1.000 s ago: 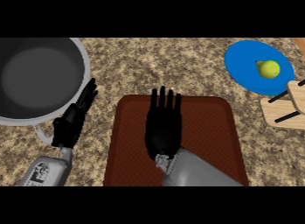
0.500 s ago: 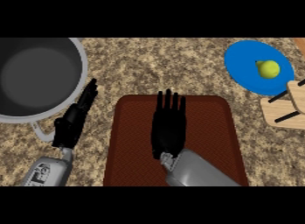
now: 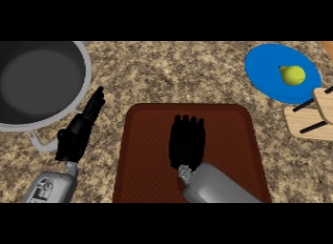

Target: Pick the bell pepper from the tray and place it in the tiered shelf

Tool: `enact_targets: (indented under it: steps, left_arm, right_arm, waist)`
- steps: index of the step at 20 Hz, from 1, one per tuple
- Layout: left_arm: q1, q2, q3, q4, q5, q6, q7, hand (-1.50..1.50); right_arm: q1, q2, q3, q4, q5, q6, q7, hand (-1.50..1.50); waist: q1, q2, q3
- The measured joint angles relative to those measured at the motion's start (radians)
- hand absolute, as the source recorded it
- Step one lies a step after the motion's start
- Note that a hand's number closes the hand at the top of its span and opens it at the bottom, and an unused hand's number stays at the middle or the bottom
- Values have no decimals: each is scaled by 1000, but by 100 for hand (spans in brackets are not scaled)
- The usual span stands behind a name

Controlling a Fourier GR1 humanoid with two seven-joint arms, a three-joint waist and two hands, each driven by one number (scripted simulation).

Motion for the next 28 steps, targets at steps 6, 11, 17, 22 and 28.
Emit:
enact_targets:
  steps: [6,11,17,22,28]
  left_arm:
    - [-18,-8,18,14,-12,-12,-1,0]
    - [-11,-26,27,21,-30,-15,-11,0]
    - [10,-7,61,-11,-18,-10,15,0]
    - [37,6,73,-27,-7,-19,14,0]
    - [43,-2,66,-37,-16,-13,17,0]
  right_arm:
    - [-4,-1,36,24,38,16,-17,150]
    - [3,-1,25,3,70,22,-37,150]
    - [252,-114,-15,-309,-46,-33,-120,150]
    - [471,-236,-74,-612,-180,-116,-213,150]
    - [656,-317,-170,-991,-288,-216,-272,150]
  waist:
    - [0,-3,-1]
    - [-1,-1,0]
    - [-47,-10,1]
    - [-65,-14,2]
    - [-62,-12,2]
